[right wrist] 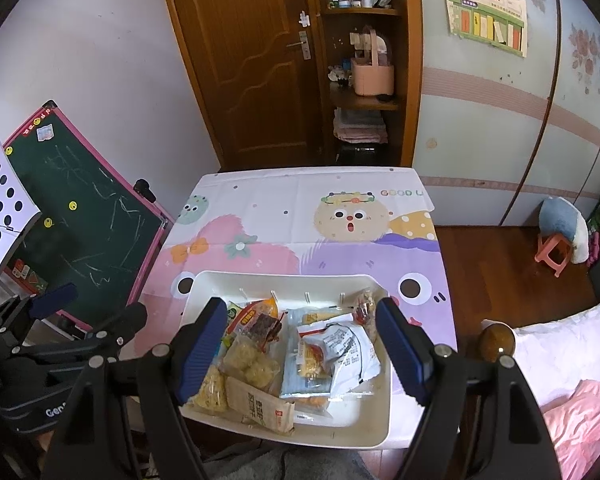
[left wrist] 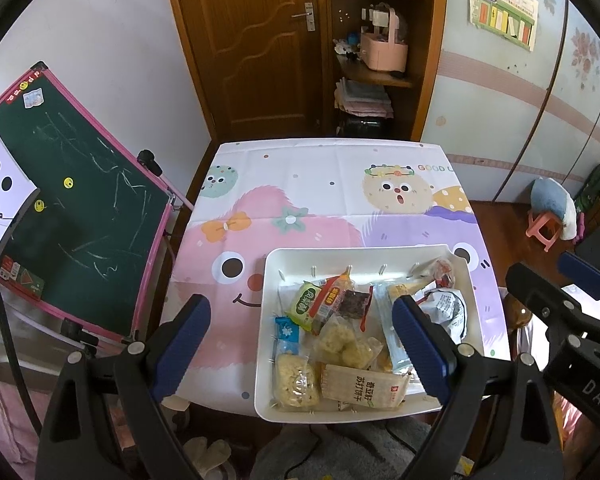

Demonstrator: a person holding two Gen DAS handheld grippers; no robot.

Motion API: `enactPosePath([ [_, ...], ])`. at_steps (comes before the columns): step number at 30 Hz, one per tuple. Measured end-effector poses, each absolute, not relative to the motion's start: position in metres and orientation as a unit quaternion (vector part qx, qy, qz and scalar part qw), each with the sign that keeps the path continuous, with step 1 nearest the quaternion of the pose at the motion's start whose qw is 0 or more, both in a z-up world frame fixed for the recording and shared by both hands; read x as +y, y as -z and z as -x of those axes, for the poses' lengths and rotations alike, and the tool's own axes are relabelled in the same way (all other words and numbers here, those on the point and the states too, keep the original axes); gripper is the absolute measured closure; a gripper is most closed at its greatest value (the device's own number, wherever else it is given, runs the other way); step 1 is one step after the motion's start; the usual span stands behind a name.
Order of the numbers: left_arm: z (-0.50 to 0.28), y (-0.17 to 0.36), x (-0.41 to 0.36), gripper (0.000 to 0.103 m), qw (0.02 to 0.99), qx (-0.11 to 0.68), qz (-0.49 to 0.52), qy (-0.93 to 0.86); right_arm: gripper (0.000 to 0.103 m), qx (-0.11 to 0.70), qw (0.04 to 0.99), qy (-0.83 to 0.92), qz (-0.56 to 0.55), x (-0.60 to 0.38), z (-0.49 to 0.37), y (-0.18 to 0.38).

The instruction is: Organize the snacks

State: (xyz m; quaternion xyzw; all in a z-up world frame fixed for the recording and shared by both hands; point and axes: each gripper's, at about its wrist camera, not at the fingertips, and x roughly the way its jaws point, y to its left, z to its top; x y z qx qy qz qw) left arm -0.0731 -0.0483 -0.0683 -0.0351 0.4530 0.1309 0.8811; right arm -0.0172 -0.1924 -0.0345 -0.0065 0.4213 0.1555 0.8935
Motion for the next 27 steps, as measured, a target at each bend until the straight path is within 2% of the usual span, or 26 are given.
enactPosePath([
  [27, 0.084, 0.079, -0.056, 0.011, 0.877, 0.463, 0.036, -0.123, 0.026, 0.428, 0.890, -0.157, 0.005, -0.193, 0.018, 0.041],
])
